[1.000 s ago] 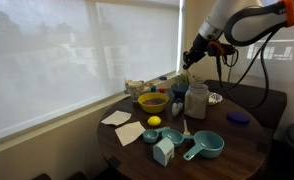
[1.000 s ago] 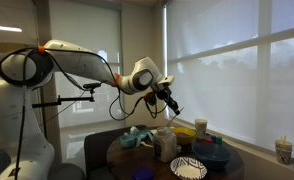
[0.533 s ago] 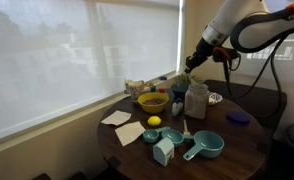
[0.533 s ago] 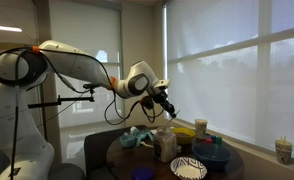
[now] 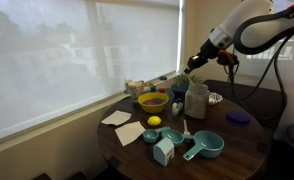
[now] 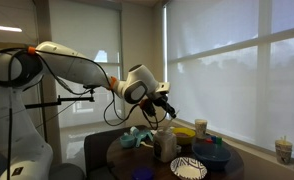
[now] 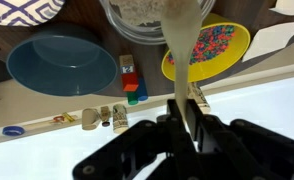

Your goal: Remove the spoon from the glass jar and put it on the table

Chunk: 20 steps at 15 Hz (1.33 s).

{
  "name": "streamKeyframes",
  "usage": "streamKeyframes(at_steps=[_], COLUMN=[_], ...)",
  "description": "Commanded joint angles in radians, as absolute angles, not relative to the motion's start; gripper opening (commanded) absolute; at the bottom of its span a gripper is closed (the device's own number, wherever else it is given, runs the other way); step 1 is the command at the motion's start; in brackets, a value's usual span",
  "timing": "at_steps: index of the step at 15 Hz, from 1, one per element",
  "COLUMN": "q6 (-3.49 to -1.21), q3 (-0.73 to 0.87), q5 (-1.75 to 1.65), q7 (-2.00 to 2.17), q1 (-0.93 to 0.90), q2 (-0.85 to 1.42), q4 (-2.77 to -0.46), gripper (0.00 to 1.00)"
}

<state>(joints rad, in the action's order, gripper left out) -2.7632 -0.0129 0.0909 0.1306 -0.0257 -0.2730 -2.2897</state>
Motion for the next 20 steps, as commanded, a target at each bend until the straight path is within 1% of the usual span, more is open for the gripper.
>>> streamKeyframes(at_steps=[1, 7, 17, 20], q6=[-2.810, -2.791, -2.793, -2.753], q3=[0.058, 0.156, 0.234, 0.293], q5=[0.268, 0.445, 0.539, 0.660], q7=[-0.004, -0.165, -0.274, -0.381], q1=[-0.105, -0.185, -0.225, -0.301], q2=[-0.309, -0.340, -0.360, -0.384], q4=[-2.327, -2.327, -2.329, -2.323], gripper=[0.03, 0.03, 0.03, 0.03])
